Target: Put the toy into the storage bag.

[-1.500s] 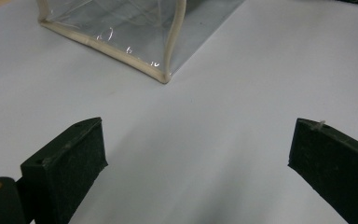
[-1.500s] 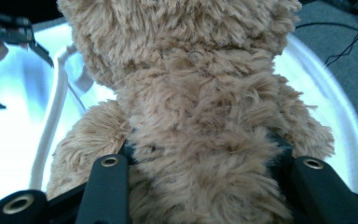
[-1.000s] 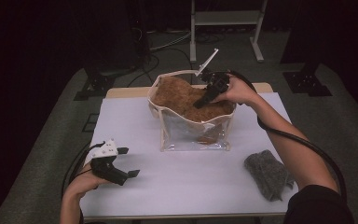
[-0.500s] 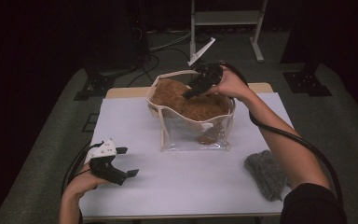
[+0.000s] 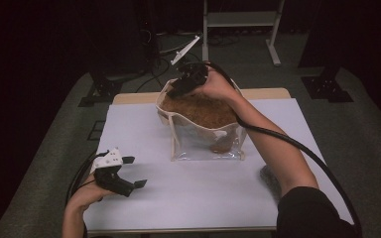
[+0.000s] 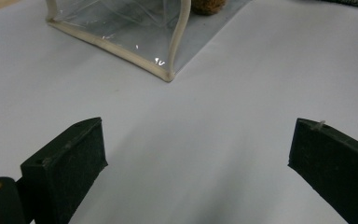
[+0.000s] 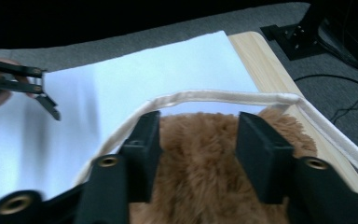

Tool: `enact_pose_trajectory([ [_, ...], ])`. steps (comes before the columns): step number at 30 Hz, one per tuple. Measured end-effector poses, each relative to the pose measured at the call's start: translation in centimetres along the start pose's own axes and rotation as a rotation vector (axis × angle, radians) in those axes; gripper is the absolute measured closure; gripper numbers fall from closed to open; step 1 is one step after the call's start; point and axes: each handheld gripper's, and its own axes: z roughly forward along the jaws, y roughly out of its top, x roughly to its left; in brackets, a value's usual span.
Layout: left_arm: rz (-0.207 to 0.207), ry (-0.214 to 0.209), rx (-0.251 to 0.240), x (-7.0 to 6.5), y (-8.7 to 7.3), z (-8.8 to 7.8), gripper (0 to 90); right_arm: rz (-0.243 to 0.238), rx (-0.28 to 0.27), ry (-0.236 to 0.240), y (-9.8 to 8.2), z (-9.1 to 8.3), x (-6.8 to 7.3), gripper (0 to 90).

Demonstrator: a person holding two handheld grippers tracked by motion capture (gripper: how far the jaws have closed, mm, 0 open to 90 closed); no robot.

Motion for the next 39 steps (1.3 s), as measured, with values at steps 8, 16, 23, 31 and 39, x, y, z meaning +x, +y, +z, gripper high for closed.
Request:
enact_pose_trajectory([
  [8,-0.001,0.002,-0.01,0.0,0.0,-0.3,3.2,0.02,0.116,0.01,-2.5,2.1,-0.7,77.8],
  [16,0.005,-0.006,-0.007,-0.2,0.3,0.0,3.2,0.048,0.12,0.023,-3.2,2.1,-0.3,70.5],
  [23,0.016,-0.005,-0.009,-0.2,0.7,0.2,3.1,0.074,0.055,0.023,-3.8,-1.5,-0.4,59.4],
  [31,0.017,-0.013,-0.007,-0.4,0.6,0.6,3.1,0.114,-0.006,0.013,-6.7,-6.3,-0.3,52.0],
  [39,0.015,-0.018,-0.009,-0.5,0.5,0.8,3.1,0.147,-0.034,-0.011,-9.6,-9.9,0.4,48.8],
])
